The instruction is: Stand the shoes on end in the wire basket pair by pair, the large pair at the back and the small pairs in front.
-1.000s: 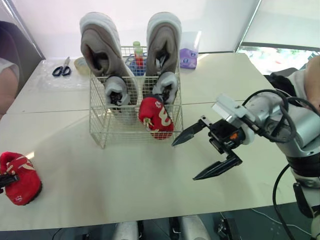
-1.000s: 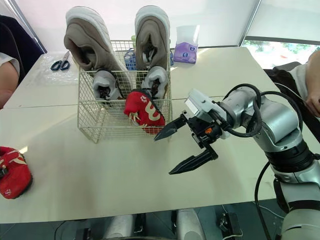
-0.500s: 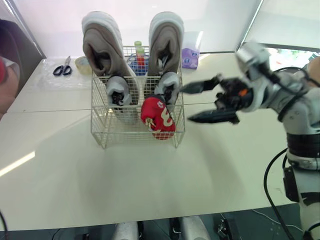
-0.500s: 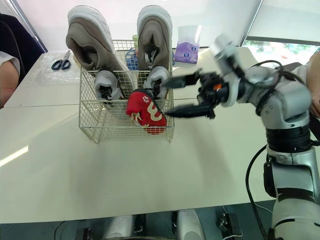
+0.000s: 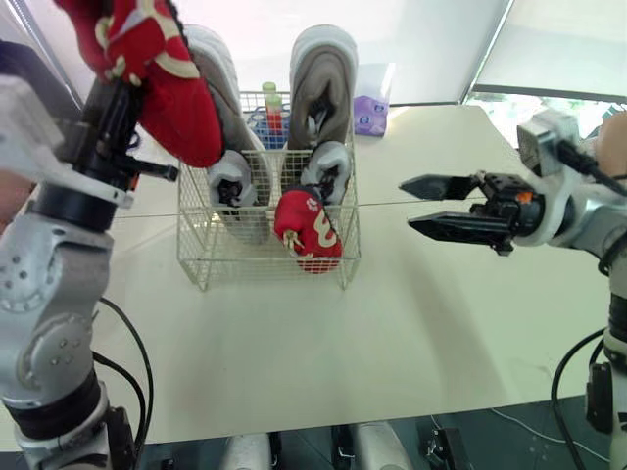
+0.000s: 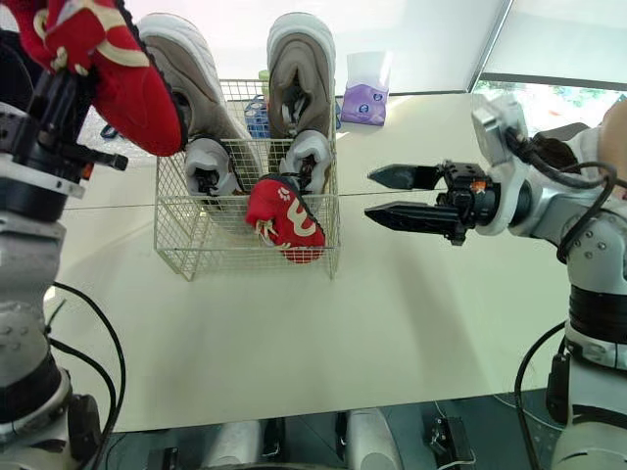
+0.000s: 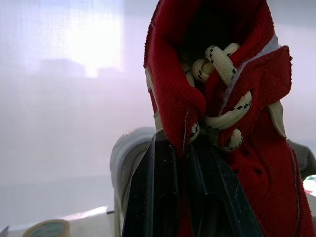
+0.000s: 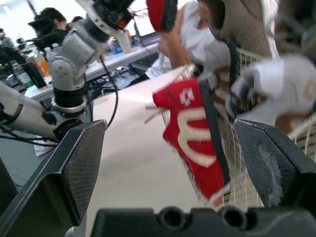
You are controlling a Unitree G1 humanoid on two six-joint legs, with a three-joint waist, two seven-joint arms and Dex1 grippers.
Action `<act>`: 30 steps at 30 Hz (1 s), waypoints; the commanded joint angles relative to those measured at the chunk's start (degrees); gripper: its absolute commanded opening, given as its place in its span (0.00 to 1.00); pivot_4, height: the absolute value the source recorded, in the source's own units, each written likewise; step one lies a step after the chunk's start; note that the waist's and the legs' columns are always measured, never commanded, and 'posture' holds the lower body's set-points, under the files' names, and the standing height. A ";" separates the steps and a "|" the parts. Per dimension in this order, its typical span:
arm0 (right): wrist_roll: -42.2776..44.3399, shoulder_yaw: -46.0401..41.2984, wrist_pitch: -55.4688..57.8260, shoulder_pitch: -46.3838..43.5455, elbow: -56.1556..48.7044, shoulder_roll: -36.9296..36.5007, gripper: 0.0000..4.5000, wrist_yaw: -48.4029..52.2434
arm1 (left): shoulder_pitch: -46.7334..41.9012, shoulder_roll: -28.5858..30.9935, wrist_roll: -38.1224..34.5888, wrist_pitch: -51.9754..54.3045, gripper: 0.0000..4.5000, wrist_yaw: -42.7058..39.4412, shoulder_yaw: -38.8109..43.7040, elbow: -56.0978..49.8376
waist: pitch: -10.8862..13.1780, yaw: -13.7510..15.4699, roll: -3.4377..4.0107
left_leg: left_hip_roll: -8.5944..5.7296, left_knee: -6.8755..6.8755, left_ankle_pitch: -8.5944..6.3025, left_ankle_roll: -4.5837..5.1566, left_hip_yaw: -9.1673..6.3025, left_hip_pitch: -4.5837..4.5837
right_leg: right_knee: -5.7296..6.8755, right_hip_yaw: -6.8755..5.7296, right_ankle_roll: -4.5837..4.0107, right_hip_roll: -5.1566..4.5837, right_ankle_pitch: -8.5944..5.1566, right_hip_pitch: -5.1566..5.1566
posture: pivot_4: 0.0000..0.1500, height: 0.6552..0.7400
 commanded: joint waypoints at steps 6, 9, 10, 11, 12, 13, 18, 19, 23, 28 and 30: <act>5.23 -2.61 2.10 3.57 -4.87 0.87 1.00 -5.31 | 12.83 -2.33 15.25 -9.07 0.01 -2.83 -9.34 -4.72 | -0.01 0.23 -0.01 | 0.06 0.05 0.00 0.00 -0.09 0.05 | -0.14 0.03 0.01 0.23 -0.01 0.17 | 1.00 1.00; 6.86 -2.96 2.54 4.66 -5.85 1.91 1.00 -7.28 | 15.86 -4.02 18.80 -12.31 0.01 -4.05 -11.68 -3.89 | -0.01 0.32 -0.01 | 0.07 0.05 0.00 0.01 -0.12 0.04 | -0.16 0.03 0.01 0.23 -0.01 0.19 | 1.00 1.00; 7.00 -2.95 2.36 4.79 -5.64 2.22 1.00 -7.65 | 17.70 -4.28 21.29 -14.49 0.01 -4.82 -13.05 -2.80 | -0.01 0.35 -0.02 | 0.06 0.05 0.00 0.01 -0.11 0.05 | -0.16 0.04 0.01 0.22 -0.01 0.19 | 1.00 1.00; 7.21 -2.94 2.30 4.99 -5.51 2.35 1.00 -7.87 | 19.42 -4.69 23.88 -16.81 0.01 -5.31 -14.26 -1.65 | -0.02 0.37 -0.01 | 0.07 0.05 0.00 0.01 -0.12 0.06 | -0.17 0.04 0.01 0.23 -0.01 0.21 | 1.00 1.00; 7.42 -2.92 2.30 5.13 -5.54 2.44 1.00 -8.08 | 20.62 -5.00 25.69 -18.59 0.01 -5.73 -14.96 -0.82 | -0.02 0.39 0.00 | 0.07 0.05 -0.01 0.01 -0.12 0.08 | -0.17 0.03 0.01 0.23 -0.01 0.23 | 1.00 1.00; 7.65 -2.89 2.33 5.40 -5.68 2.42 1.00 -8.25 | 21.72 -5.17 27.28 -20.40 0.01 -6.40 -15.74 0.22 | -0.02 0.48 0.00 | 0.07 0.05 -0.01 0.01 -0.11 0.09 | -0.17 0.03 0.01 0.23 -0.01 0.23 | 1.00 1.00; 8.93 -2.64 2.78 6.40 -5.49 2.57 1.00 -9.73 | 23.46 -5.46 37.52 -31.71 0.01 -7.24 -17.85 10.00 | -0.04 1.31 0.02 | 0.10 0.05 -0.01 0.01 -0.12 0.12 | -0.19 0.02 0.00 0.26 -0.02 0.24 | 1.00 1.00; 9.00 -2.53 2.72 6.53 -5.54 2.54 1.00 -9.82 | 23.45 -5.69 38.46 -33.34 0.01 -7.36 -17.93 11.65 | -0.04 1.32 0.02 | 0.11 0.05 -0.01 0.01 -0.11 0.12 | -0.20 0.02 0.00 0.26 -0.02 0.25 | 1.00 1.00; 9.81 -2.86 2.42 7.04 -5.61 3.38 1.00 -11.38 | 23.24 -6.75 41.43 -39.27 0.01 -7.15 -17.68 16.40 | -0.09 1.36 0.04 | 0.13 0.04 -0.02 0.03 -0.11 0.14 | -0.24 0.02 0.00 0.23 -0.02 0.30 | 1.00 1.00; 10.04 -2.81 1.81 7.60 -5.51 3.94 1.00 -12.40 | 21.47 -8.43 40.73 -38.85 0.01 -6.57 -16.21 15.48 | -0.12 1.36 0.08 | 0.16 0.04 -0.02 0.04 -0.12 0.14 | -0.25 0.02 0.00 0.24 -0.01 0.31 | 1.00 1.00; 9.95 -2.60 1.59 7.69 -5.49 4.22 1.00 -12.64 | 20.00 -8.86 40.22 -37.31 0.01 -6.09 -14.95 13.97 | -0.12 1.33 0.07 | 0.16 0.05 -0.02 0.04 -0.12 0.13 | -0.24 0.01 0.00 0.25 -0.01 0.31 | 1.00 1.00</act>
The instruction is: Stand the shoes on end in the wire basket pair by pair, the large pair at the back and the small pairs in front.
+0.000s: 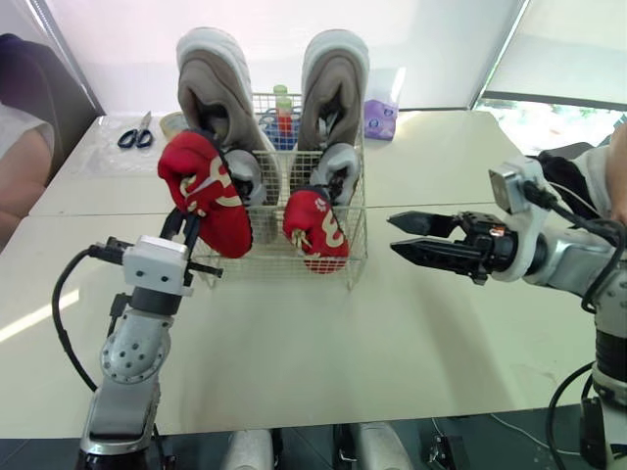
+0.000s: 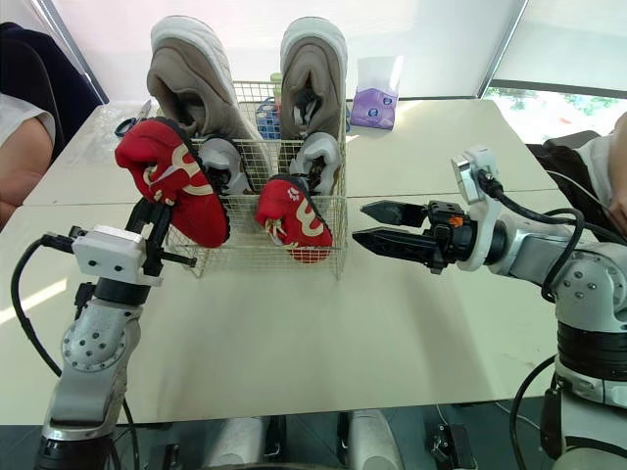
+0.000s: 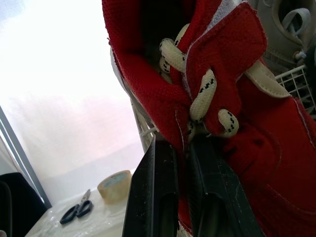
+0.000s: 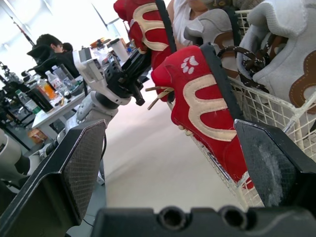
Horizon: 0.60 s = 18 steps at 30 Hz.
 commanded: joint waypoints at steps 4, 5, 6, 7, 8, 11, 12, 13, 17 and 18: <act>0.55 -0.93 -1.61 -0.13 -0.88 0.83 1.00 -0.28 | -2.27 -0.29 -0.17 3.85 0.01 0.22 3.71 -5.79 | 0.00 -0.14 0.00 | 0.02 0.00 0.00 0.00 -0.02 -0.01 | 0.00 -0.02 0.01 0.03 0.00 -0.01 | 1.00 1.00; 0.40 -0.82 -1.74 -0.13 -0.78 0.95 1.00 -0.22 | -1.97 -0.51 -0.55 4.70 0.01 -0.07 3.68 -6.44 | 0.00 -0.13 0.00 | 0.03 -0.01 0.00 0.00 -0.01 -0.01 | -0.01 -0.02 0.01 0.04 0.00 -0.01 | 1.00 1.00; 0.28 -0.71 -1.85 -0.16 -0.68 1.08 1.00 -0.18 | -1.62 -0.87 -0.52 5.18 0.01 -0.07 3.56 -6.74 | 0.00 -0.08 0.00 | 0.03 -0.01 0.00 0.00 -0.01 -0.01 | -0.01 -0.02 0.01 0.04 0.00 -0.01 | 1.00 1.00; 0.17 -0.60 -1.95 -0.22 -0.59 1.23 1.00 -0.16 | -1.27 -1.20 -0.62 5.46 0.01 -0.26 3.19 -6.69 | 0.00 -0.06 0.00 | 0.03 -0.01 0.00 0.00 -0.02 -0.01 | -0.01 -0.02 0.01 0.04 0.00 -0.01 | 1.00 1.00; 0.10 -0.45 -2.02 -0.35 -0.53 1.40 1.00 -0.22 | -1.03 -1.44 -0.70 5.57 0.01 -0.48 2.94 -6.44 | 0.00 -0.06 0.00 | 0.03 -0.01 0.00 0.00 -0.01 -0.01 | -0.01 -0.02 0.01 0.03 0.00 -0.01 | 1.00 1.00; -0.14 -0.07 -2.27 -0.40 -0.39 1.51 1.00 0.08 | -0.04 -2.67 -0.48 4.90 0.01 -0.74 2.28 -4.65 | 0.00 -0.05 0.00 | 0.02 -0.01 0.00 0.00 -0.01 -0.01 | -0.01 -0.02 0.01 0.03 0.00 -0.01 | 1.00 1.00; -0.14 0.00 -2.26 -0.26 -0.46 1.41 1.00 0.24 | 0.38 -3.06 -0.54 4.67 0.01 -0.92 2.23 -4.04 | 0.00 -0.05 0.00 | 0.02 -0.01 0.00 0.00 -0.01 0.00 | -0.01 -0.02 0.01 0.03 0.00 -0.01 | 1.00 1.00; -0.20 0.08 -2.25 -0.01 -0.61 1.17 1.00 0.48 | 0.83 -3.39 -0.54 4.30 0.01 -1.10 2.14 -3.36 | 0.00 -0.05 0.00 | 0.02 -0.01 0.00 0.00 -0.01 0.00 | -0.01 -0.02 0.01 0.03 0.00 -0.01 | 1.00 1.00; -0.86 0.58 -2.18 1.66 -1.74 -0.57 1.00 1.87 | 1.71 -4.58 -0.64 3.45 0.01 -2.04 0.86 -0.85 | 0.00 -0.05 0.00 | 0.02 -0.01 0.00 0.00 -0.02 0.00 | -0.02 -0.03 0.01 0.03 -0.01 -0.01 | 1.00 1.00; -1.23 0.73 -2.26 2.22 -2.26 -1.20 1.00 2.32 | 1.84 -4.93 -0.72 3.32 0.01 -2.13 0.64 -0.28 | 0.00 -0.05 0.00 | 0.02 -0.01 0.00 0.00 -0.03 -0.01 | -0.03 -0.03 0.01 0.04 -0.01 -0.01 | 1.00 1.00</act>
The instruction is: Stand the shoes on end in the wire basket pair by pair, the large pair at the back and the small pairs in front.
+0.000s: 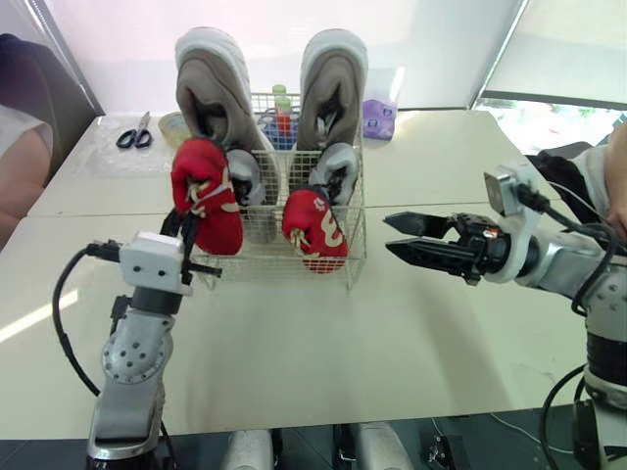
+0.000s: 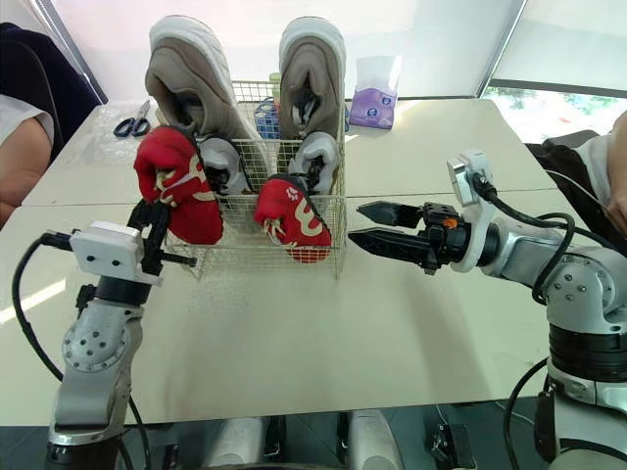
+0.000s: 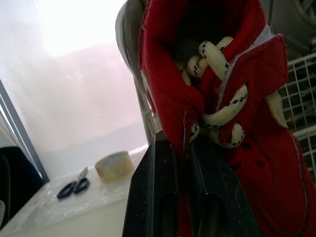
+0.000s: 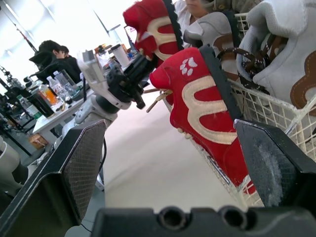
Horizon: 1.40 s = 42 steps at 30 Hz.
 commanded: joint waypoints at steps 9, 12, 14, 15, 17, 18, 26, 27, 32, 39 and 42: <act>-6.44 1.73 -4.00 5.29 -7.03 -5.69 1.00 3.33 | 2.23 -1.28 -1.30 0.14 0.01 -1.41 0.44 -0.73 | -0.01 0.02 0.00 | 0.00 0.00 0.00 0.00 -0.01 0.00 | -0.02 0.00 0.01 0.00 0.00 0.01 | 1.00 1.00; -8.56 2.73 -5.74 6.51 -8.44 -5.82 1.00 3.22 | 2.95 -1.24 -1.66 0.84 0.01 -1.55 0.83 -1.38 | -0.01 -0.02 0.00 | 0.00 -0.01 0.00 0.00 -0.03 0.00 | -0.04 -0.01 0.01 0.00 -0.01 0.01 | 1.00 1.00; -9.74 3.28 -6.64 7.07 -8.98 -5.90 1.00 3.30 | 3.61 -1.19 -1.64 1.34 0.01 -1.79 0.61 -2.15 | -0.01 -0.04 -0.01 | 0.00 -0.01 0.00 0.00 -0.02 0.00 | -0.05 -0.01 0.01 0.01 -0.01 0.01 | 1.00 1.00; -10.20 3.53 -7.06 7.38 -9.03 -5.92 1.00 3.42 | 4.00 -1.24 -1.49 1.65 0.01 -1.85 0.38 -2.63 | -0.01 -0.04 0.00 | 0.00 -0.01 0.00 0.00 -0.02 0.00 | -0.07 -0.01 0.01 0.02 -0.01 0.01 | 1.00 1.00; -10.89 3.88 -7.51 7.65 -8.78 -5.88 1.00 3.67 | 4.57 -1.31 -1.13 2.12 0.01 -1.89 0.09 -3.20 | -0.01 -0.04 0.00 | 0.01 -0.02 -0.01 0.00 -0.03 0.00 | -0.10 -0.01 0.01 0.04 -0.01 0.01 | 1.00 1.00; -10.93 3.84 -7.58 7.72 -8.56 -5.81 1.00 3.78 | 4.90 -1.43 -1.11 2.30 0.09 -1.91 0.02 -3.41 | -0.01 -0.04 0.00 | 0.02 -0.03 -0.01 0.00 -0.02 -0.02 | -0.14 -0.01 0.01 0.04 -0.01 0.01 | 1.00 1.00; -12.64 5.45 -8.85 7.64 -7.32 -5.10 1.00 4.78 | 10.21 -2.17 -6.15 8.14 0.62 -2.59 2.67 -11.22 | 0.00 -0.01 -0.01 | 0.01 -0.02 -0.01 0.01 -0.04 -0.03 | -0.18 -0.01 0.00 0.03 -0.01 0.01 | 1.00 1.00; -12.90 5.75 -9.03 7.62 -7.18 -5.10 1.00 4.96 | 11.07 -1.89 -7.26 9.13 0.62 -3.05 3.05 -12.78 | 0.00 -0.01 -0.01 | 0.01 -0.02 -0.01 0.01 -0.05 -0.05 | -0.20 -0.02 -0.01 0.03 -0.02 0.01 | 1.00 1.00; -14.07 7.27 -9.68 7.32 -6.07 -4.80 1.00 5.87 | 16.84 -0.25 -13.94 15.25 0.62 -5.18 7.01 -20.18 | 0.00 -0.02 -0.01 | 0.01 -0.03 -0.02 0.02 -0.06 -0.06 | -0.24 -0.02 -0.04 0.04 -0.04 0.01 | 1.00 1.00; -15.16 7.77 -9.70 8.82 -5.36 -5.72 1.00 7.28 | 30.44 4.46 -17.38 23.06 0.62 -9.65 12.67 -25.56 | -0.01 -0.10 0.00 | 0.02 -0.05 -0.05 0.06 -0.08 -0.07 | -0.42 -0.03 -0.20 0.07 -0.13 0.04 | 1.00 1.00; -15.73 7.53 -9.92 10.50 -5.52 -6.28 1.00 7.93 | 33.71 5.91 -19.98 28.36 0.62 -10.56 13.97 -25.49 | -0.01 0.02 0.00 | 0.01 -0.05 -0.06 0.07 -0.10 -0.07 | -0.51 -0.06 -0.17 0.07 -0.18 0.07 | 1.00 1.00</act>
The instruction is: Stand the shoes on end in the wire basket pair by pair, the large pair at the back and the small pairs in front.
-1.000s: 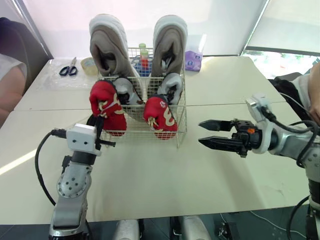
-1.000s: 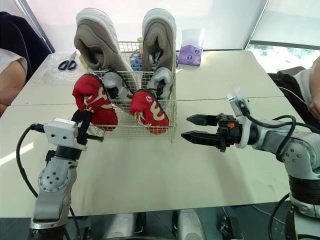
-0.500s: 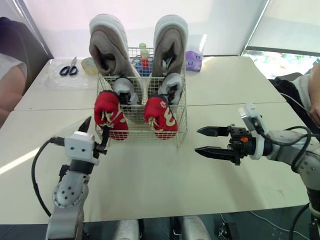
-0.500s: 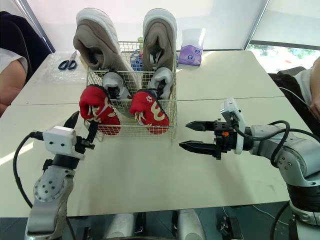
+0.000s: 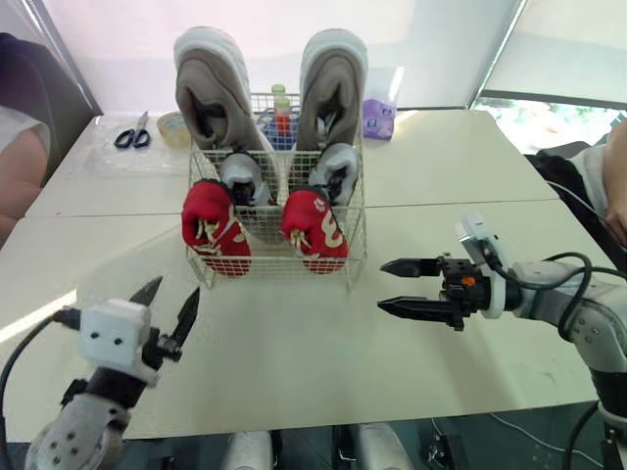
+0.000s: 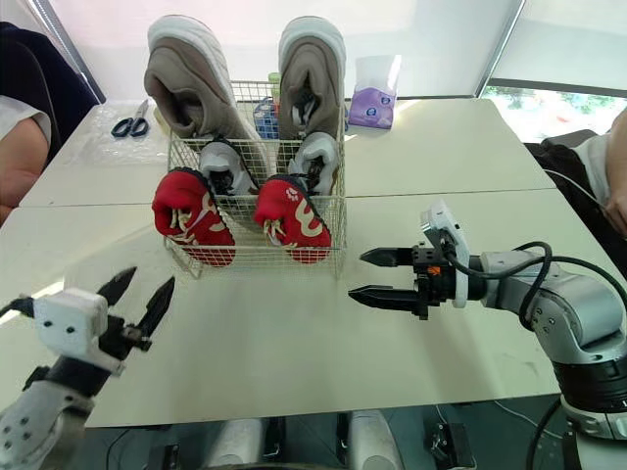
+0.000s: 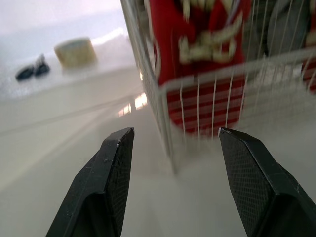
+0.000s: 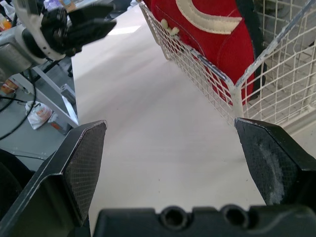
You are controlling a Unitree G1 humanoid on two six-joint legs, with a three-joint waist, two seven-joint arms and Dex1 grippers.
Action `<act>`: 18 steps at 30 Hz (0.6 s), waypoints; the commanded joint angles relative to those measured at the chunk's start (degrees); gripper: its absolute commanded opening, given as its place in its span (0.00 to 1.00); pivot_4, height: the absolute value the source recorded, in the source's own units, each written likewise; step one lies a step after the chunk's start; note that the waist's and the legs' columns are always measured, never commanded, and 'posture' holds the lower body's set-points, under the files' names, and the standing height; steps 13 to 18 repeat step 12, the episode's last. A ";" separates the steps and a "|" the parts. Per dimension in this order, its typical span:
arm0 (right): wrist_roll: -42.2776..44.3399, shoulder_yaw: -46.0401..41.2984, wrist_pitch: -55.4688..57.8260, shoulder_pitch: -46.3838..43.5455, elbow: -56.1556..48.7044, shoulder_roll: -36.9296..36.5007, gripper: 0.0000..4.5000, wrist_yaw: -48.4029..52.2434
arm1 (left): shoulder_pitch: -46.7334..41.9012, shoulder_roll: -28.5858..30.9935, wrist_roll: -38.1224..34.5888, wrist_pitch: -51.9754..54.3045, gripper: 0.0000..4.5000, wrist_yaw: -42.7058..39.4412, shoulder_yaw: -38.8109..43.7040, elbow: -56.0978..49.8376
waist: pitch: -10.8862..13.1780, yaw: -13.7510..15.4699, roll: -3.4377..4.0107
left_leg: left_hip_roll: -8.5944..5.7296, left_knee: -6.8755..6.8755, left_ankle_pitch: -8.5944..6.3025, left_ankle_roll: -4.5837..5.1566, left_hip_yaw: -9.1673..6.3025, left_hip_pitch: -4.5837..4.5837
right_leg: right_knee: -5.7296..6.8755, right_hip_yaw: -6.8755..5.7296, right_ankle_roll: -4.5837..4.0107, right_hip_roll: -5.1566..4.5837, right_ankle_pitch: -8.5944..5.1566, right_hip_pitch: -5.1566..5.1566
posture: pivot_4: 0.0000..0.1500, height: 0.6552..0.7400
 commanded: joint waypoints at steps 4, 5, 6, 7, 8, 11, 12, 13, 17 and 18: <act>-1.92 -0.60 -2.07 3.71 -0.66 -0.09 1.00 0.56 | 0.83 3.04 -6.85 9.88 0.62 -3.24 1.95 1.38 | -0.01 0.15 0.01 | -0.02 0.03 -0.01 -0.01 -0.20 0.01 | -0.16 -0.14 0.08 -0.02 -0.07 0.17 | 1.00 1.00; -2.13 -0.53 -2.28 4.14 -0.62 0.25 1.00 0.38 | 0.37 2.66 -10.28 11.27 0.62 -4.05 2.72 2.21 | -0.01 0.05 0.02 | -0.02 0.03 -0.01 -0.02 -0.24 0.03 | -0.20 -0.16 0.08 -0.02 -0.07 0.22 | 1.00 1.00; -2.27 -0.54 -2.43 4.48 -0.64 0.49 1.00 0.28 | 0.05 2.35 -12.82 12.23 0.62 -4.57 3.39 2.71 | -0.01 0.01 0.02 | -0.02 0.02 -0.01 -0.02 -0.24 0.03 | -0.21 -0.16 0.08 -0.02 -0.07 0.22 | 1.00 1.00; -2.63 -0.56 -2.69 4.83 -0.66 0.61 1.00 0.15 | -0.19 2.85 -12.82 11.60 0.62 -5.48 3.61 3.27 | -0.01 -0.05 0.02 | -0.01 0.02 -0.02 -0.01 -0.26 0.01 | -0.21 -0.16 0.07 -0.01 -0.06 0.21 | 1.00 1.00; -2.89 -0.59 -2.90 5.11 -0.71 0.68 1.00 0.08 | -0.50 3.55 -12.67 11.39 0.62 -6.25 3.64 3.88 | -0.01 -0.08 0.02 | 0.00 0.01 -0.02 -0.01 -0.26 0.02 | -0.21 -0.15 0.07 -0.01 -0.06 0.21 | 1.00 1.00; -3.11 -0.88 -3.16 5.57 -1.01 1.17 1.00 -0.41 | -1.67 4.18 -14.59 11.21 0.62 -7.78 4.24 5.62 | -0.01 -0.04 0.03 | 0.00 0.00 -0.02 0.00 -0.26 0.01 | -0.21 -0.16 0.00 0.01 -0.02 0.21 | 1.00 1.00; -3.16 -0.89 -3.22 5.62 -1.07 1.29 1.00 -0.50 | -1.91 4.02 -15.69 11.21 0.62 -8.15 4.50 5.93 | -0.01 -0.04 0.03 | 0.00 0.00 -0.02 0.00 -0.27 0.02 | -0.21 -0.16 -0.01 0.02 -0.02 0.21 | 1.00 1.00; -3.16 -0.89 -3.22 5.62 -1.07 1.29 1.00 -0.50 | -1.91 4.02 -15.69 11.21 0.62 -8.15 4.50 5.93 | -0.01 -0.04 0.03 | 0.00 0.00 -0.02 0.00 -0.27 0.02 | -0.21 -0.16 -0.01 0.02 -0.02 0.21 | 1.00 1.00; -3.16 -0.89 -3.22 5.62 -1.07 1.29 1.00 -0.50 | -1.91 4.02 -15.69 11.21 0.62 -8.15 4.50 5.93 | -0.01 -0.04 0.03 | 0.00 0.00 -0.02 0.00 -0.27 0.02 | -0.21 -0.16 -0.01 0.02 -0.02 0.21 | 1.00 1.00; -3.16 -0.89 -3.22 5.62 -1.07 1.29 1.00 -0.50 | -1.91 4.02 -15.69 11.21 0.62 -8.15 4.50 5.93 | -0.01 -0.04 0.03 | 0.00 0.00 -0.02 0.00 -0.27 0.02 | -0.21 -0.16 -0.01 0.02 -0.02 0.21 | 1.00 1.00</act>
